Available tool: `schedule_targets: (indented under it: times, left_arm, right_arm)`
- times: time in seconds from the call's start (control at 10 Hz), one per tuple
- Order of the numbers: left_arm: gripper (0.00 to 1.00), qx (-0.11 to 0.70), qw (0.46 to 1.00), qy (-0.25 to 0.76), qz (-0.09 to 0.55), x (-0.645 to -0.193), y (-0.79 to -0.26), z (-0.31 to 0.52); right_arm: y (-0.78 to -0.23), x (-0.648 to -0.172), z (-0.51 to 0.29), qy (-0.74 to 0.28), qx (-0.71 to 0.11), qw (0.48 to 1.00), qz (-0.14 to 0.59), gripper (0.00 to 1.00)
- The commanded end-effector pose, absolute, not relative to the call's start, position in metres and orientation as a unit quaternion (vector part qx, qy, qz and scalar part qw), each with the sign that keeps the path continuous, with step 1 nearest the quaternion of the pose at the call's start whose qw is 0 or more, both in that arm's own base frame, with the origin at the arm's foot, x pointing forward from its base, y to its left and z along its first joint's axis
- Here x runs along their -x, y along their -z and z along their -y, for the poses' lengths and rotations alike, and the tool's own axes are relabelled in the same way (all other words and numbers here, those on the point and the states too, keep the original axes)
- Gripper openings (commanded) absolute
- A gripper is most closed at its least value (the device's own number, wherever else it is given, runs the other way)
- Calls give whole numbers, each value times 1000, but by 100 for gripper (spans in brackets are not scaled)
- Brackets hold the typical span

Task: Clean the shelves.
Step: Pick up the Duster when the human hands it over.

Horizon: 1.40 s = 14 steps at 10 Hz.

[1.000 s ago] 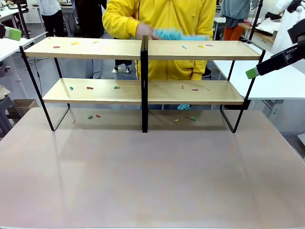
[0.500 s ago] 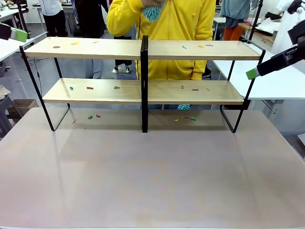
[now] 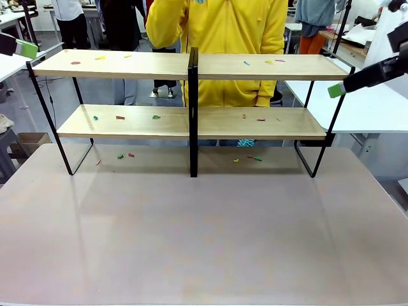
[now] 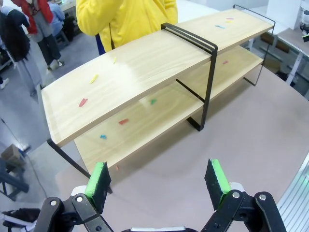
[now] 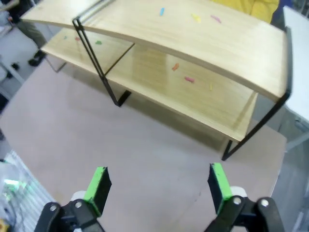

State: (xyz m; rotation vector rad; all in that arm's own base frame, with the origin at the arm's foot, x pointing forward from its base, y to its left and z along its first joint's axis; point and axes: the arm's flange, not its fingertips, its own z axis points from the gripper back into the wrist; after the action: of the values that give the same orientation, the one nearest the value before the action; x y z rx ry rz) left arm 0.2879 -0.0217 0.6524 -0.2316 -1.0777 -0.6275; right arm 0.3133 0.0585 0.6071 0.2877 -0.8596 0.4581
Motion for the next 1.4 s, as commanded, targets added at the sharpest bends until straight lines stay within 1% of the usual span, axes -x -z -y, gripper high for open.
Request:
schedule_targets:
  times: [0.0,0.1,0.2,0.4,0.6,1.3]
  left_arm:
    - [100,110,803,293,507,-288,-653,21]
    - [100,110,803,293,507,-288,-653,21]
    - [100,110,803,293,507,-288,-653,21]
    - [100,110,803,293,507,-288,-653,21]
    - [100,110,803,293,507,-288,-653,21]
    - [100,110,803,293,507,-288,-653,21]
  right_arm:
    - [-620,-307,-68,-121,-159,875,441,100]
    - [-624,-303,-72,-78,-174,882,431,100]
    - [-625,-303,-75,-58,-174,885,427,100]
    - [-624,-302,-77,-79,-187,887,414,100]
    - [-625,-300,-81,-91,-186,885,417,100]
    - [-626,-299,-84,-90,-177,887,417,100]
